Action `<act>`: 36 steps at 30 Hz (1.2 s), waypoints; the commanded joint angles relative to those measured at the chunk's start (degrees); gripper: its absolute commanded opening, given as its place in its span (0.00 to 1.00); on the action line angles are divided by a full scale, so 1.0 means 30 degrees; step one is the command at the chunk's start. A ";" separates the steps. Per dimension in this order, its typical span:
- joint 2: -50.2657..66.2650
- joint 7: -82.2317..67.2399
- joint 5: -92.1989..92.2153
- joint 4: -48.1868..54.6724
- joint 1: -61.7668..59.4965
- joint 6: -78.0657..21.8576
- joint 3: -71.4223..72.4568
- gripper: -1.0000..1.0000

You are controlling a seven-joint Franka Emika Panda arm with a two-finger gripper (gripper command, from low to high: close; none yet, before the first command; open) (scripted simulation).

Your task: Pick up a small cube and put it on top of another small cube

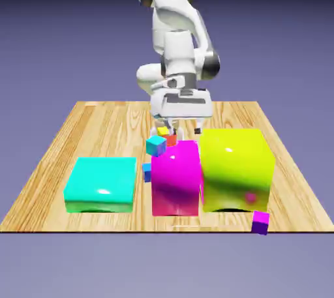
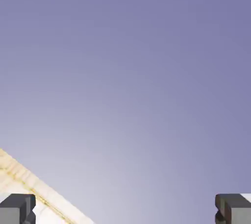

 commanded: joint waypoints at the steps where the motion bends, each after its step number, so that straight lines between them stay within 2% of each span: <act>1: 0.0430 -0.0832 0.0109 0.0405 0.0136 -0.0352 -0.0008 0.50; 36: 1.5465 -2.9902 0.3904 1.4549 0.4886 -1.2653 -0.0296 0.50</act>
